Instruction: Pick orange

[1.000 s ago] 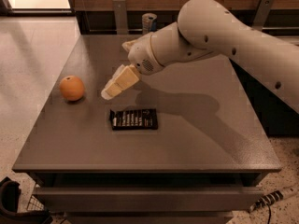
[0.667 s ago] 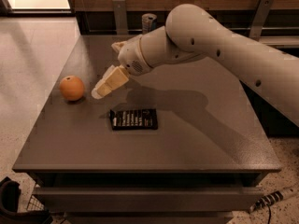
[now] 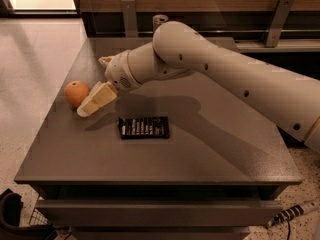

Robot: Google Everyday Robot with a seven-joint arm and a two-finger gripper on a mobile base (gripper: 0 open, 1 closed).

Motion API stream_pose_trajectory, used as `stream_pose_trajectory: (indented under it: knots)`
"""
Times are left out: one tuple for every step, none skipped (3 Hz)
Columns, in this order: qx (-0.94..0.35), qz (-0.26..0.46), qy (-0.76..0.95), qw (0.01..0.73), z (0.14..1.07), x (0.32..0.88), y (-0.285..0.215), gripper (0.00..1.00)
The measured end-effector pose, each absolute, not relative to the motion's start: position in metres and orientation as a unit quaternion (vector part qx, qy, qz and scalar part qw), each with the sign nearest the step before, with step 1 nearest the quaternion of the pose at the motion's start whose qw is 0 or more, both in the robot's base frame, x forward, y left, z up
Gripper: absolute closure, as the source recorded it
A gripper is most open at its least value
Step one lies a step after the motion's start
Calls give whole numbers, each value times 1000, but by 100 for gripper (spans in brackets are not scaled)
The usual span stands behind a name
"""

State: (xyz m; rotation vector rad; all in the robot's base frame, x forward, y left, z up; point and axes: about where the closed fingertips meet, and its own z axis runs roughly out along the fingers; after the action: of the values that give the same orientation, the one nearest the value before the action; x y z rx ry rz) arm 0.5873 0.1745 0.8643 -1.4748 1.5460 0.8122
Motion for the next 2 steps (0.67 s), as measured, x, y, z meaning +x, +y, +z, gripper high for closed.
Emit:
stream_pose_trajectory:
  knots:
    - [-585, 355, 595, 421, 854, 582, 202, 3]
    - [-584, 369, 584, 426, 850, 577, 213, 26]
